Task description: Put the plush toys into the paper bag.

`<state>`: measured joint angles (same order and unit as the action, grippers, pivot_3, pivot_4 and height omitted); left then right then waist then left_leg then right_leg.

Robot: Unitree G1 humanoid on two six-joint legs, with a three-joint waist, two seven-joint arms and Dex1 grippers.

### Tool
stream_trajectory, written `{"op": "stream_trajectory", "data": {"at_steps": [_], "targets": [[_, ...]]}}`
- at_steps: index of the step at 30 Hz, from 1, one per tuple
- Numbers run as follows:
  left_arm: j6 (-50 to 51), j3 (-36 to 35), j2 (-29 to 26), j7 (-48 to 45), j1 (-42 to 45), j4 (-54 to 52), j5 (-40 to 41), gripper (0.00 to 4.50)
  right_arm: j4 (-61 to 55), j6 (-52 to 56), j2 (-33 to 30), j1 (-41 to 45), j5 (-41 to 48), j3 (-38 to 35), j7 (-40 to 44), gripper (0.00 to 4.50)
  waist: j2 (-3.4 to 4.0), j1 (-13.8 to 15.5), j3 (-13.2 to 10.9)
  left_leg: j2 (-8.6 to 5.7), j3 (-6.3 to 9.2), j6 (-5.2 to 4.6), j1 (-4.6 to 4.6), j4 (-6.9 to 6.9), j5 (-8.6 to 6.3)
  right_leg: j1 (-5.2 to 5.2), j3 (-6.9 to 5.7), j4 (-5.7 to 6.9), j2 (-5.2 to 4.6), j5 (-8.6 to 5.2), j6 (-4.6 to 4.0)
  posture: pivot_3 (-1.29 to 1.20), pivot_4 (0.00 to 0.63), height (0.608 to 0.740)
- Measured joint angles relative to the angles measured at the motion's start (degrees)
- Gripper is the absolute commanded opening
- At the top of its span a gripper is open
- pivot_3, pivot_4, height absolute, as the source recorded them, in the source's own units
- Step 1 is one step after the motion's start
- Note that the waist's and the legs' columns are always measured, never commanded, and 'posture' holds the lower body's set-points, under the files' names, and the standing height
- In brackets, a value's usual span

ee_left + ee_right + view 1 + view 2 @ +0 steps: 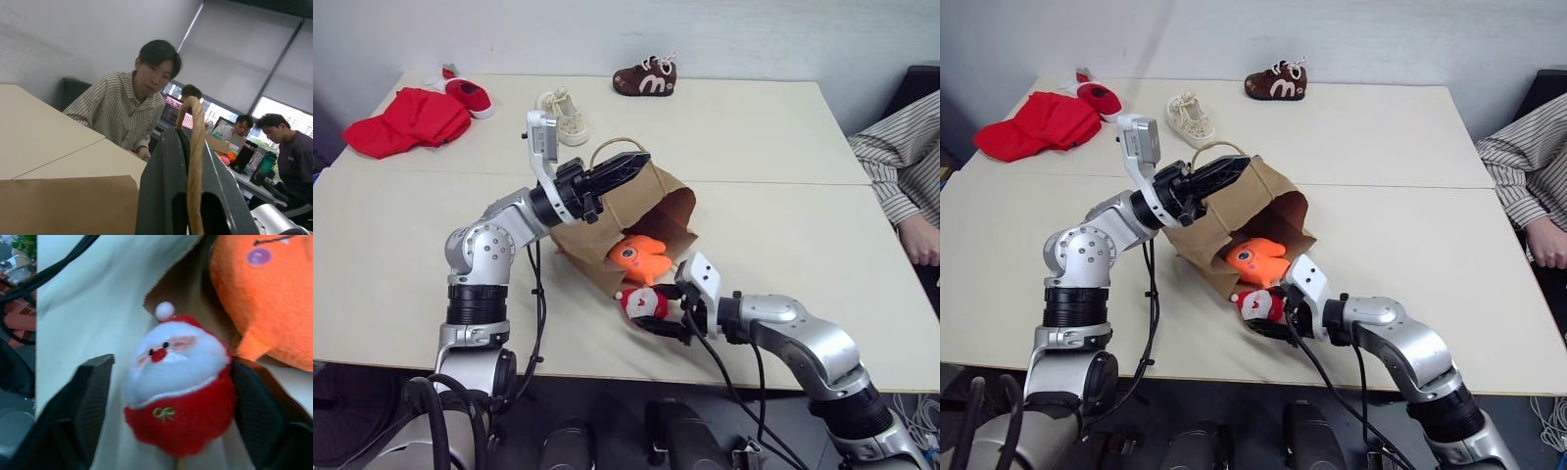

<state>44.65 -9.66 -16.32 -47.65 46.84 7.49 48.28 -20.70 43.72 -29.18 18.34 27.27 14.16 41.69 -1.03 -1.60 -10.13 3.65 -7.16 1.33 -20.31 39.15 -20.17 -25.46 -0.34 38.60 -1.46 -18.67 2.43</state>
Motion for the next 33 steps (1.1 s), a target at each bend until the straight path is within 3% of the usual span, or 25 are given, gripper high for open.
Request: {"op": "stream_trajectory", "data": {"at_steps": [5,7,9,13,16,19,23,27,33], "targets": [[-0.1,0.0,0.0,0.0,0.0,0.0,-0.1,0.0,0.6,-1.3,0.1,0.3,-0.8,0.5,1.1,0.7,0.0,0.0,0.0,0.0,0.01,0.0,0.0,0.0,0.0,0.0,-0.01,0.0,0.0,0.0,0.0,0.0,0.15,0.74],[-0.1,0.1,0.1,0.0,0.0,0.0,-0.2,0.0,0.1,-2.2,-1.2,-1.0,1.2,-0.8,4.4,0.26,0.0,0.1,0.0,-0.01,0.03,0.0,-0.02,0.0,0.0,0.0,-0.03,-0.02,0.0,0.0,0.0,0.0,0.15,0.74],[-0.2,-0.1,-0.2,-0.1,0.0,0.1,-0.2,0.0,-1.7,-2.9,-4.4,-3.0,4.9,-4.2,9.6,0.2,0.0,0.2,0.0,-0.02,0.09,-0.02,-0.06,0.0,-0.01,0.02,-0.08,-0.07,-0.01,0.0,0.01,0.0,0.15,0.74],[-0.2,-0.2,-0.2,-0.2,0.0,0.0,-0.2,0.0,-3.7,-1.7,-4.9,-3.4,13.8,-12.7,12.0,0.2,-0.02,0.0,0.0,-0.01,0.12,-0.01,-0.03,0.02,-0.01,0.04,-0.09,-0.03,0.0,0.01,0.01,0.0,0.15,0.74],[0.3,-0.2,0.0,-0.7,0.0,0.0,0.0,0.0,-2.3,0.1,-1.5,0.1,17.5,-17.2,7.6,0.2,-0.02,-0.4,0.0,0.01,0.09,0.01,0.01,0.01,0.0,0.04,-0.07,0.03,0.02,0.0,0.0,0.0,0.15,0.74],[1.8,-0.6,0.4,-1.0,0.2,0.0,1.9,0.0,3.8,-2.6,2.7,6.5,9.0,-12.9,-0.4,0.2,-0.02,-0.5,0.0,0.01,0.08,0.03,0.02,0.0,0.01,0.03,-0.06,0.04,0.01,-0.01,-0.03,0.0,0.15,0.74],[4.2,-0.5,0.6,-1.5,0.4,-0.3,3.7,0.0,15.1,-7.8,13.3,12.3,-1.7,-7.6,-11.3,0.2,-0.01,-0.4,0.0,0.02,0.07,0.03,-0.05,-0.02,0.01,-0.06,-0.06,0.04,0.0,-0.02,-0.05,0.0,0.15,0.74],[6.0,-0.4,0.6,-1.9,0.5,-0.3,4.3,0.0,25.9,-16.6,22.7,17.8,-10.8,-6.9,-22.6,0.2,-0.01,-0.6,0.0,0.02,0.07,0.03,-0.07,0.0,0.02,-0.07,-0.09,0.05,-0.03,-0.02,-0.05,0.0,0.15,0.74],[5.6,-0.5,0.6,-1.6,0.5,-0.3,4.1,0.0,29.6,-17.5,27.4,18.6,-12.1,-7.9,-25.7,2.21,-0.01,-0.6,0.0,0.03,0.08,0.02,-0.08,-0.01,0.01,-0.06,-0.1,0.1,-0.05,-0.02,-0.05,0.0,0.15,0.74]]}}
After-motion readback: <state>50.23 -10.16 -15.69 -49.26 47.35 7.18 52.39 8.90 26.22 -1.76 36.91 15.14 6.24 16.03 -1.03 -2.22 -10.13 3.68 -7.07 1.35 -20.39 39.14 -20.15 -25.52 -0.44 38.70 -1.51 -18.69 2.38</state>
